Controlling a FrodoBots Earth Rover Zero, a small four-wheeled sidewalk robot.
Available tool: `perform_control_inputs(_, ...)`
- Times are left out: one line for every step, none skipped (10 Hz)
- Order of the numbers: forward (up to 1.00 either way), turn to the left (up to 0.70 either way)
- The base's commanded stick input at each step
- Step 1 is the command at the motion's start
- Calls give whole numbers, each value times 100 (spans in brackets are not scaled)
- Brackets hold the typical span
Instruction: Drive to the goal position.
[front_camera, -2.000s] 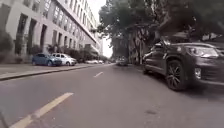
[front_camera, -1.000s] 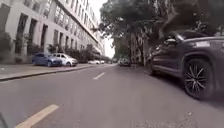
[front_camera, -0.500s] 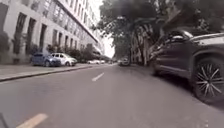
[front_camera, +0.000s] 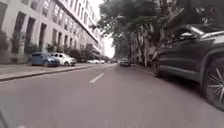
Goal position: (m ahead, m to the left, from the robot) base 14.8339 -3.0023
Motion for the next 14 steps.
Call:
perform_control_inputs(70,0)
perform_control_inputs(70,0)
perform_control_inputs(70,0)
perform_control_inputs(70,0)
perform_control_inputs(70,0)
perform_control_inputs(70,0)
perform_control_inputs(70,0)
perform_control_inputs(70,0)
perform_control_inputs(70,0)
perform_control_inputs(70,0)
perform_control_inputs(70,0)
perform_control_inputs(70,0)
perform_control_inputs(70,0)
perform_control_inputs(70,0)
